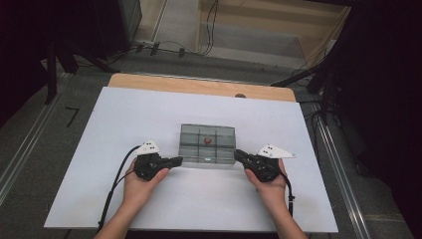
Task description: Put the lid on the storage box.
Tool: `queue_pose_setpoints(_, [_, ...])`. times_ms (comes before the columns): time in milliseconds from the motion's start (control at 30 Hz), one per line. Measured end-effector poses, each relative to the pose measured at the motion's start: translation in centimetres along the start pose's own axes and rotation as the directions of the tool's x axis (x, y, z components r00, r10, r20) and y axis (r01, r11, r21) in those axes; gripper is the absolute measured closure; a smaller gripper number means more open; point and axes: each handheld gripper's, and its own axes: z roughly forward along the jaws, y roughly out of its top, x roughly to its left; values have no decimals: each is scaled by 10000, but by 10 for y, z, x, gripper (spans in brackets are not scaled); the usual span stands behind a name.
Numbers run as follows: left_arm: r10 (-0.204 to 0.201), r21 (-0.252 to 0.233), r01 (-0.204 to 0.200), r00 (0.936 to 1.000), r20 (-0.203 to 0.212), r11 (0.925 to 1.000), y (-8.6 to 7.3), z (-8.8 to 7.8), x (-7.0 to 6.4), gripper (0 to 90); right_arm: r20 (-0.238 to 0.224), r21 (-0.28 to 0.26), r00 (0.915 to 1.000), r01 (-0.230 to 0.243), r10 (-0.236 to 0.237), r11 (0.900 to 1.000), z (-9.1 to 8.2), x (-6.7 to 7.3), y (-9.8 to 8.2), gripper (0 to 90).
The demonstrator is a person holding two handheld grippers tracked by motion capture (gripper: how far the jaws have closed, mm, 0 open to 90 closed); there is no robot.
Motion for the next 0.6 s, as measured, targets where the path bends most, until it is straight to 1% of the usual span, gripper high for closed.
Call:
queue_pose_setpoints(133, [37,-114,-36,10000,52,9999,1,-2,-2,870,14,-85,10000,-21,21,10000,-3,0,2,786])
queue_pose_setpoints(267, [216,-288,-214,9997,72,9994,3,-5,-4,842,23,-180,10000,-57,58,9998,-6,1,4,779])
queue_pose_setpoints(400, [629,-496,-640,9978,-225,9967,5,-9,-11,692,5,-269,10000,20,-20,9996,-10,1,6,765])
queue_pose_setpoints(467, [747,-670,-769,9966,-352,9948,6,-13,-14,604,-94,-376,10000,13,-17,9993,-12,1,6,733])
queue_pose_setpoints(533, [808,-867,-836,9961,-354,9927,7,-16,-16,523,-332,-530,9994,25,-43,9986,-14,2,7,692])
queue_pose_setpoints(600, [920,-990,-949,9952,-331,9905,8,-19,-17,450,-348,-589,9992,176,-196,9981,-16,4,8,639])
